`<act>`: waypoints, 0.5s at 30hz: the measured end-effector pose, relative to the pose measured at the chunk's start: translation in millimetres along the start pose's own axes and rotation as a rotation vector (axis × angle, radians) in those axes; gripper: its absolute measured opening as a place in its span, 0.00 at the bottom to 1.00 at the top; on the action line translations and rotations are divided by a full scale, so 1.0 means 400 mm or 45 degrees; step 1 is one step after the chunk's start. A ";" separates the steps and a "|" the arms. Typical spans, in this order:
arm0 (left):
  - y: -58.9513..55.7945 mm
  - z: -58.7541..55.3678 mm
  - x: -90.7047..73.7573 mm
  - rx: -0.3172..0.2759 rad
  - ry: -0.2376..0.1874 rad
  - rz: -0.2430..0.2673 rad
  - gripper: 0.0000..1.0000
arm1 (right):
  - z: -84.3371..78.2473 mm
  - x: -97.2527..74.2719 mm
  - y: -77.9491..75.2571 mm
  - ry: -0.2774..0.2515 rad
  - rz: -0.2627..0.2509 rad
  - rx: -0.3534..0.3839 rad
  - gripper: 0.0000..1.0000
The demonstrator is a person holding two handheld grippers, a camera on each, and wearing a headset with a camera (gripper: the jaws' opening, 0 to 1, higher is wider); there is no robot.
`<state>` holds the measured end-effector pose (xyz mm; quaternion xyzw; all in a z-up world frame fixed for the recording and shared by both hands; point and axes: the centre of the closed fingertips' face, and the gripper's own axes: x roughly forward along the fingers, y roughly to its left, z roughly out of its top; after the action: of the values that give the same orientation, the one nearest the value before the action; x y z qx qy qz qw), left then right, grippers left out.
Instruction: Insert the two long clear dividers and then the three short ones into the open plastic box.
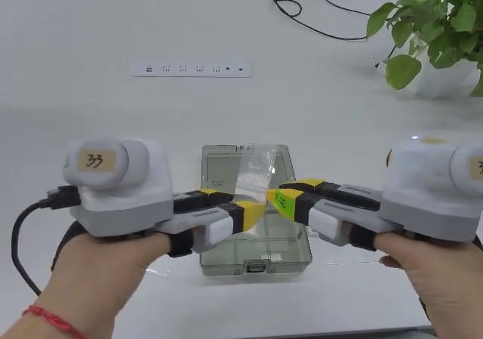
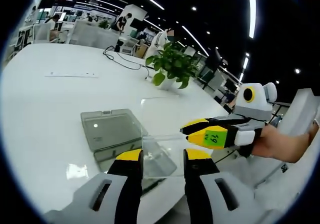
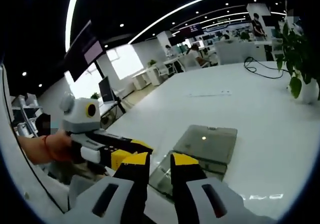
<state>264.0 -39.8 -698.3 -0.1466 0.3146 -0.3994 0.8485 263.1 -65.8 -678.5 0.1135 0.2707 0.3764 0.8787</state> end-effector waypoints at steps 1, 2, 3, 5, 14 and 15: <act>-0.003 0.000 0.001 0.009 0.002 -0.001 0.30 | -0.003 0.004 0.000 0.007 -0.002 0.018 0.17; -0.004 -0.001 0.002 0.020 0.006 -0.004 0.30 | -0.003 0.006 0.002 0.004 0.000 0.028 0.16; -0.004 -0.001 0.002 0.026 0.007 -0.005 0.30 | -0.004 0.006 0.000 0.001 0.002 0.036 0.16; -0.007 -0.001 0.004 0.029 0.007 -0.009 0.30 | -0.003 0.011 0.001 0.001 0.002 0.041 0.14; -0.009 0.000 0.008 0.030 0.007 -0.019 0.30 | -0.003 0.023 0.006 0.008 -0.007 0.107 0.08; -0.008 0.000 0.009 0.026 0.008 -0.019 0.30 | -0.003 0.023 0.005 0.009 -0.012 0.113 0.07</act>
<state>263.7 -44.7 -698.4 -0.1388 0.3121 -0.4093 0.8460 266.5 -57.6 -682.4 0.1498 0.2907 0.3602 0.8737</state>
